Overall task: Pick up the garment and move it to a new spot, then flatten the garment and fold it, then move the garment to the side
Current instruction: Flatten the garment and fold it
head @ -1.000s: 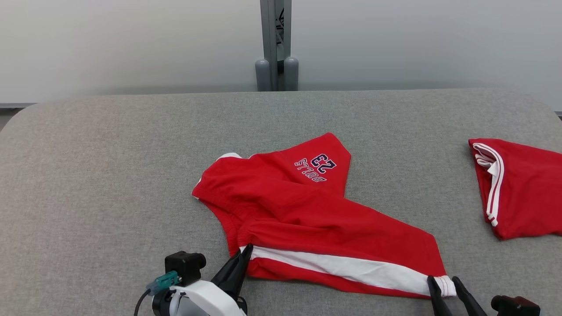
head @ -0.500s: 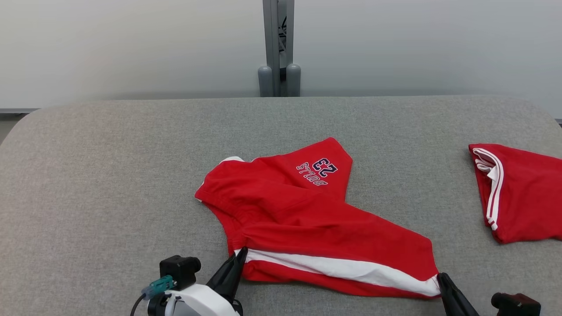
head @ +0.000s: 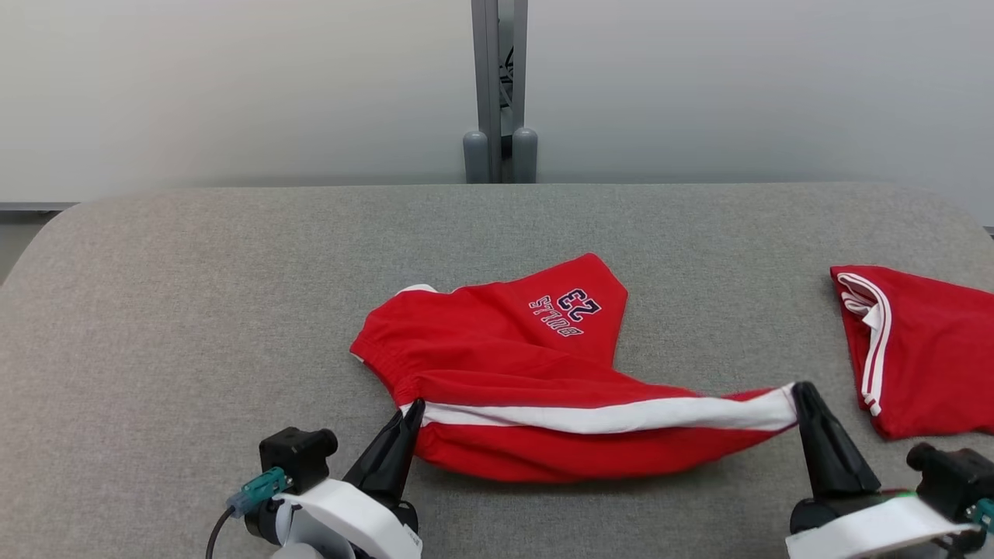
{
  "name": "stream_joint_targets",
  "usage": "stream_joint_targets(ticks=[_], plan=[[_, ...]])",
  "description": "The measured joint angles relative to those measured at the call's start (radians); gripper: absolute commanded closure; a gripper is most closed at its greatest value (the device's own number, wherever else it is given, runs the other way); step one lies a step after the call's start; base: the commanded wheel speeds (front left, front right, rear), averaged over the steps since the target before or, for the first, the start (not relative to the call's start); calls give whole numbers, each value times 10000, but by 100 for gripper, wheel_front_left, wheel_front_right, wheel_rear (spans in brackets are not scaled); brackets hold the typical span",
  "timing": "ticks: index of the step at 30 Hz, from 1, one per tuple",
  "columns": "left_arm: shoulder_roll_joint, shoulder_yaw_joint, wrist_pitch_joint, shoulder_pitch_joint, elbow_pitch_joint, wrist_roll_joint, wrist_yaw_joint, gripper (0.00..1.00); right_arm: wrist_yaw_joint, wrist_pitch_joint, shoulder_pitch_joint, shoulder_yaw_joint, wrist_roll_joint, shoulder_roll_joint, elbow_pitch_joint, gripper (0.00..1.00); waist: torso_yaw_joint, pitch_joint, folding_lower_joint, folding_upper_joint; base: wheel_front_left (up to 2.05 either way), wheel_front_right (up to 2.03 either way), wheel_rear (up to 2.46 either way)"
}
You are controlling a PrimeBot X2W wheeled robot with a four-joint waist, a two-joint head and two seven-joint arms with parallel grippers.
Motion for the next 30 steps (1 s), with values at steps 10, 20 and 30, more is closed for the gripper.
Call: stream_joint_targets(ticks=[10,20,30], plan=[[472,-552,874,-595,-1118,447,-2,100,0,-2,-1222,-81,-69,-290,-1214,100,91,-160,0,1,0,0,0],[683,-416,2644,-2640,-2755,-144,-13,100,0,0,-3537,-502,-901,-844,-1275,100,345,-399,0,0,0,0,0],[667,307,3289,-4431,-2884,-477,412,100,0,-2,-5157,-531,-1879,-1116,-709,100,306,-717,0,0,0,0,0]])
